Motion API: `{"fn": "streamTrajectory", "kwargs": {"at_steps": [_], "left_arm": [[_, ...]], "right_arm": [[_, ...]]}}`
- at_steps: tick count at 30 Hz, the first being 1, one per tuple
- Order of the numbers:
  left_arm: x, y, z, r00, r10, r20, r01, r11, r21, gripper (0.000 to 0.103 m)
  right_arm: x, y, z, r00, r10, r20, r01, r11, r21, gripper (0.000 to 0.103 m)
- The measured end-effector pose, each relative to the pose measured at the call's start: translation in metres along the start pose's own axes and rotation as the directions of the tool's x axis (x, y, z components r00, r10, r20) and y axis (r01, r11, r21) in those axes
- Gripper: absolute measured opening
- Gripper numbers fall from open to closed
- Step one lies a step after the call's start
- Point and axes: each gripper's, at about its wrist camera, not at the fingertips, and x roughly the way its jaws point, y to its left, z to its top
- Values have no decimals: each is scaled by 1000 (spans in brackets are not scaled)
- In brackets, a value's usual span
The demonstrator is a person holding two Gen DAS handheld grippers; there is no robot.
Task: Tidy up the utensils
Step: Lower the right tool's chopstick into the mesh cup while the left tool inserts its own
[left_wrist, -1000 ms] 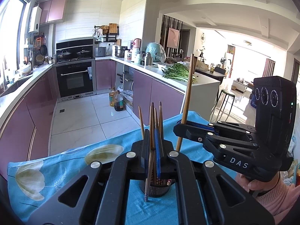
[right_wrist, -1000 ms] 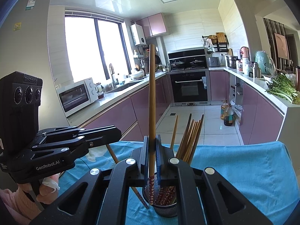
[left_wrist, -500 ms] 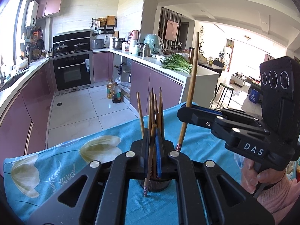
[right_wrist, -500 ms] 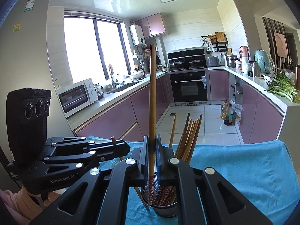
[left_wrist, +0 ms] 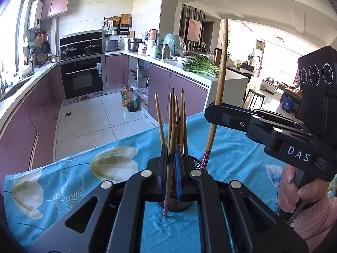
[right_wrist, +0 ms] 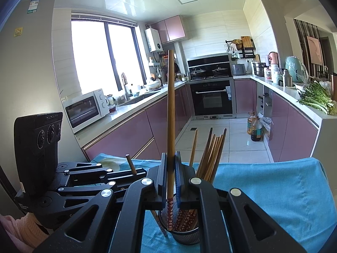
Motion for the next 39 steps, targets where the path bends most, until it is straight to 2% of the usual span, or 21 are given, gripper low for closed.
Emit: {"fn": "streamTrajectory", "kwargs": {"at_steps": [27,39], "left_arm": [[-50,7,27,995,-12,102,12,1000,2,6],[-75,6,39,986,-34,166,36,999,-11,6]], "right_arm": [[0,-1,0,1000,-6,11,6,1000,12,6],[7,-4,4,1000,-23,10,23,1000,21,6]]}}
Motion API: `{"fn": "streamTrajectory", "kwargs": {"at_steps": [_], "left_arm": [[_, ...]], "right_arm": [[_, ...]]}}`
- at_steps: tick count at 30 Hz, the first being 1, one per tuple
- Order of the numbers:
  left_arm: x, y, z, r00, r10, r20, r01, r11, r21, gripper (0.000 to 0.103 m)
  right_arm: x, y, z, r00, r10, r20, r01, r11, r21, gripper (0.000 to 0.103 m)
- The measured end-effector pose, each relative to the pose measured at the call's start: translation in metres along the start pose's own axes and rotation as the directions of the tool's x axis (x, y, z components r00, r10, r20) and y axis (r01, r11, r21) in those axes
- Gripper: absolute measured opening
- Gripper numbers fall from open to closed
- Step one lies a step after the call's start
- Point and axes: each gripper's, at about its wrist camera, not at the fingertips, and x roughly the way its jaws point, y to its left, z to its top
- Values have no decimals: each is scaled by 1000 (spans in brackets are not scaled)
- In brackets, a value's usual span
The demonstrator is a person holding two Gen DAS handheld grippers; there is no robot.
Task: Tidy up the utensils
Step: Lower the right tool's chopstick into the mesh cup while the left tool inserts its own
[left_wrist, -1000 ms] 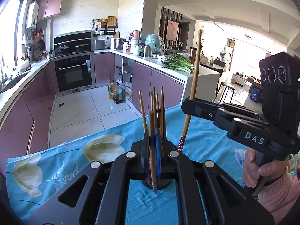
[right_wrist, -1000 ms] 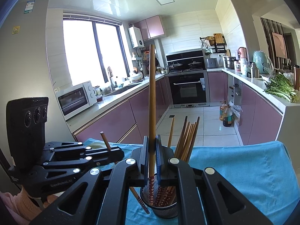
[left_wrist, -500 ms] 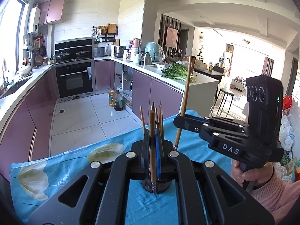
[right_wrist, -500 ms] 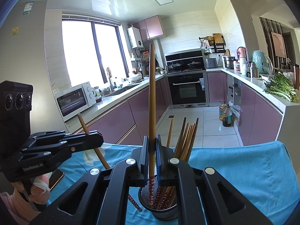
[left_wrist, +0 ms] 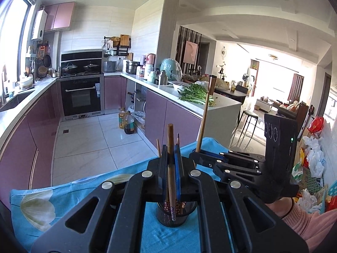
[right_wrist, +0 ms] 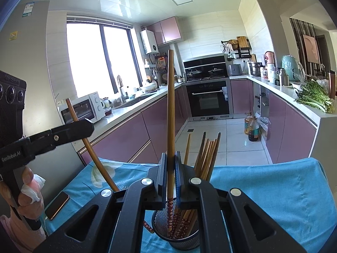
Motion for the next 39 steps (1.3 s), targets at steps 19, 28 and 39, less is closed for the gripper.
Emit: {"fn": "streamTrajectory", "kwargs": {"at_steps": [19,28,39], "left_arm": [[10,3,18,999,-11,35,12,1000,-17,6],[40,-8,8,998,-1,-56,3,1000,27,6],[96,-8,-31,965,-14,-261,25,999,36,10]], "right_arm": [[11,-2,-4,1000,-15,-13,16,1000,11,6],[30,-2,-14,998,-21,-54,23,999,25,6],[58,-8,-42,983,-20,-181,31,998,58,8]]}}
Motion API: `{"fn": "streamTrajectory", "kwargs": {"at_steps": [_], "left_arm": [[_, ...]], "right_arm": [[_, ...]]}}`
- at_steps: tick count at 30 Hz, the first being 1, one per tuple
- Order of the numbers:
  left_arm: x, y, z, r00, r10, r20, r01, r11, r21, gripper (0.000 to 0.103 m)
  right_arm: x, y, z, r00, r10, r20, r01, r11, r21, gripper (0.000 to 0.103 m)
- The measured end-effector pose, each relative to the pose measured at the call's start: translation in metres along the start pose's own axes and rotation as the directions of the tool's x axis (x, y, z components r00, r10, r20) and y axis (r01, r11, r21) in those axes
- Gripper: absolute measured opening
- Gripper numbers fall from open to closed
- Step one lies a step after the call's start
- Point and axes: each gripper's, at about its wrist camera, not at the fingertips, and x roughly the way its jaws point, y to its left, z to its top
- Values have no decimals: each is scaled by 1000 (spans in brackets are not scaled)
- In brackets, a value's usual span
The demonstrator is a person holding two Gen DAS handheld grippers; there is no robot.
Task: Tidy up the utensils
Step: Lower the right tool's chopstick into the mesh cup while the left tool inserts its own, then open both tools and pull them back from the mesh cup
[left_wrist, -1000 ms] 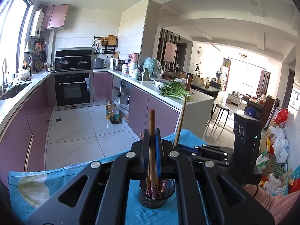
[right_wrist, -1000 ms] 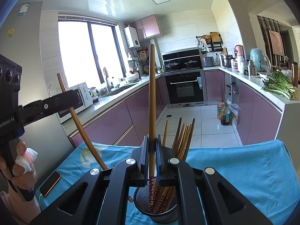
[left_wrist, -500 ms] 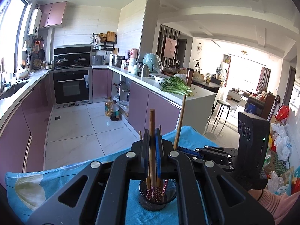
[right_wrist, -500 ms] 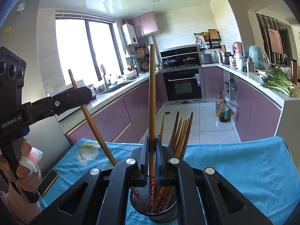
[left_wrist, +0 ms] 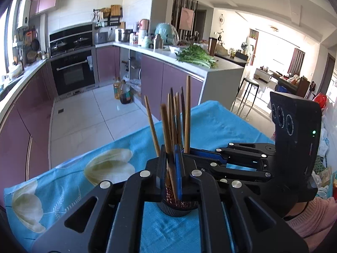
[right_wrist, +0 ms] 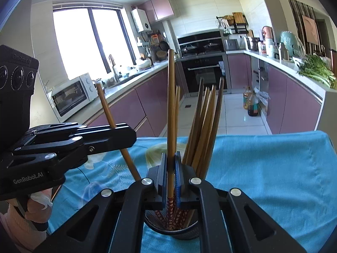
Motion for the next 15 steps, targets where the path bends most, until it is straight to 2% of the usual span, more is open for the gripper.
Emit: {"fn": "streamTrajectory", "kwargs": {"at_steps": [7,13,15], "left_arm": [[22,19,-15,999,-3,-35,2,999,-41,22],[0,30,-33,998,48,43,-44,995,-94,43],[-15,33,-42,992,88,87,-78,990,-118,63]], "right_arm": [[-6,-7,-4,1000,-12,0,12,1000,28,10],[-23,4,-6,999,-16,43,17,1000,-20,35],[-31,12,-9,997,-24,71,28,998,-52,54]]}}
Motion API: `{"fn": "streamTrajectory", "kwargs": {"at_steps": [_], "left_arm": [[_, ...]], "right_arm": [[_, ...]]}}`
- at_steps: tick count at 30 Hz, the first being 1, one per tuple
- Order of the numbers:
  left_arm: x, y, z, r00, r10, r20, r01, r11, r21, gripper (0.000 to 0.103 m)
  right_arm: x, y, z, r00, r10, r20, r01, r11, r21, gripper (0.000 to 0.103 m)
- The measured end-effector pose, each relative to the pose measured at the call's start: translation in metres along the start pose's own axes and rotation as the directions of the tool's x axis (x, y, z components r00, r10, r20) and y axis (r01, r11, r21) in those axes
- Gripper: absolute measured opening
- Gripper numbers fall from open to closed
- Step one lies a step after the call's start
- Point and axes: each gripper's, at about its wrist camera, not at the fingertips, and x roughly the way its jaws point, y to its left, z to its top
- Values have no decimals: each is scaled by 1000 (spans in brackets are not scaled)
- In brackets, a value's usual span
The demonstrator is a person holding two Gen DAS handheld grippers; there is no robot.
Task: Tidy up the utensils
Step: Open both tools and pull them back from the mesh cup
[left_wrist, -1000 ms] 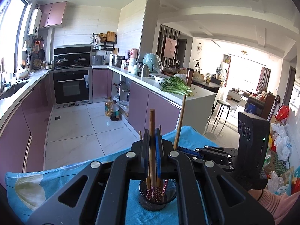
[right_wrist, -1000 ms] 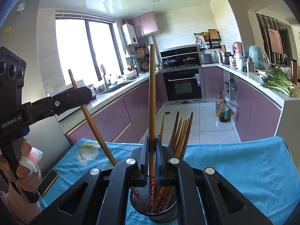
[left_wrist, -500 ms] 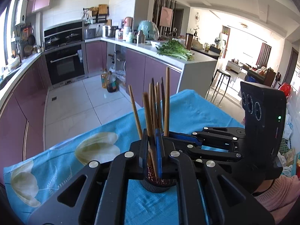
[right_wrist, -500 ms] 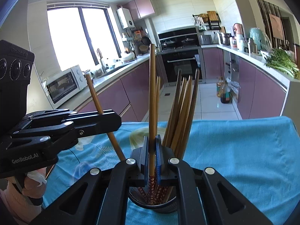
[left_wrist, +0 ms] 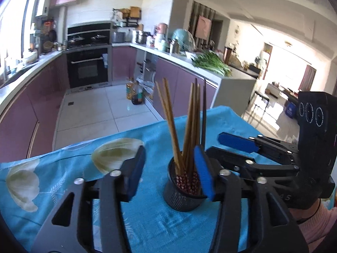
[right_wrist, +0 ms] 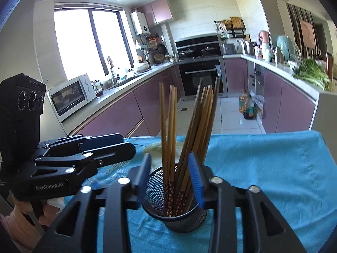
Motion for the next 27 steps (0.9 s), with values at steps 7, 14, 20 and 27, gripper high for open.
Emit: {"fn": "streamTrajectory", "kwargs": {"at_steps": [7,14,20,27], "left_arm": [[-52,10,-21,967,218,134,-214,976,-47,93],[-90,15,-37,932,302,201,-289,953,-93,97],[-115,12,-53,900,353,257,-338,936,-102,97],[-132,8,-59,869,392,301,-370,920,-130,97]], "right_arm": [[-16,16,-11,999,-5,48,8,998,-61,81],[-28,23,-20,995,-10,99,17,997,-69,86],[-44,38,-27,985,-23,172,41,994,-104,96],[-53,47,-29,976,-34,214,60,991,-119,96]]}}
